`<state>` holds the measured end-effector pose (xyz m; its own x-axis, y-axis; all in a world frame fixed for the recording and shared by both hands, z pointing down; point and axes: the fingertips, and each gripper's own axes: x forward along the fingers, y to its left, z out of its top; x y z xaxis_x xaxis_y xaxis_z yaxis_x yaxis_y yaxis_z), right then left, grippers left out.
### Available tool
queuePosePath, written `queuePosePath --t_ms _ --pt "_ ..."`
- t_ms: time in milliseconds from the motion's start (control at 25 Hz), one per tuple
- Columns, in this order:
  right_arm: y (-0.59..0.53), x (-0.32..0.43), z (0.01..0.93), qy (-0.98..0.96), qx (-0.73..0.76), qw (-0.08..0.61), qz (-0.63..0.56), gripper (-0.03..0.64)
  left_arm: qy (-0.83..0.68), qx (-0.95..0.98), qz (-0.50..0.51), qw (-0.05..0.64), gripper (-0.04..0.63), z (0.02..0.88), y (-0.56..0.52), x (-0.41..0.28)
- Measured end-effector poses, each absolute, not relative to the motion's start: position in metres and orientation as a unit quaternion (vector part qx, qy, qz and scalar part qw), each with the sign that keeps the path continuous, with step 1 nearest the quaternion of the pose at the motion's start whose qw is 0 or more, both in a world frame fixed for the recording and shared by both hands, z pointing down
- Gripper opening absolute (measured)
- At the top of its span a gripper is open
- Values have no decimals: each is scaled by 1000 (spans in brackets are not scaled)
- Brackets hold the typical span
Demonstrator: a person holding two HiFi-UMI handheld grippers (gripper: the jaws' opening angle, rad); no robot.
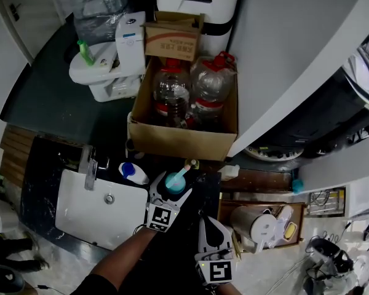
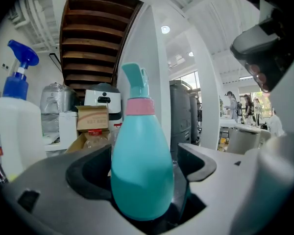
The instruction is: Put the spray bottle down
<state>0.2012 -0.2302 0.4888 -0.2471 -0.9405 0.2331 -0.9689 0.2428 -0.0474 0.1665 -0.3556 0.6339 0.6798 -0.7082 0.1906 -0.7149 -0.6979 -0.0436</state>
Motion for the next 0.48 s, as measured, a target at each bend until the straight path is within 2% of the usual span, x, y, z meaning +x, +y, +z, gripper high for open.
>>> queuePosePath --t_ms 480 --pt "-207 195 475 -780 616 83 72 15 -402 911 91 14 416 611 -323 145"
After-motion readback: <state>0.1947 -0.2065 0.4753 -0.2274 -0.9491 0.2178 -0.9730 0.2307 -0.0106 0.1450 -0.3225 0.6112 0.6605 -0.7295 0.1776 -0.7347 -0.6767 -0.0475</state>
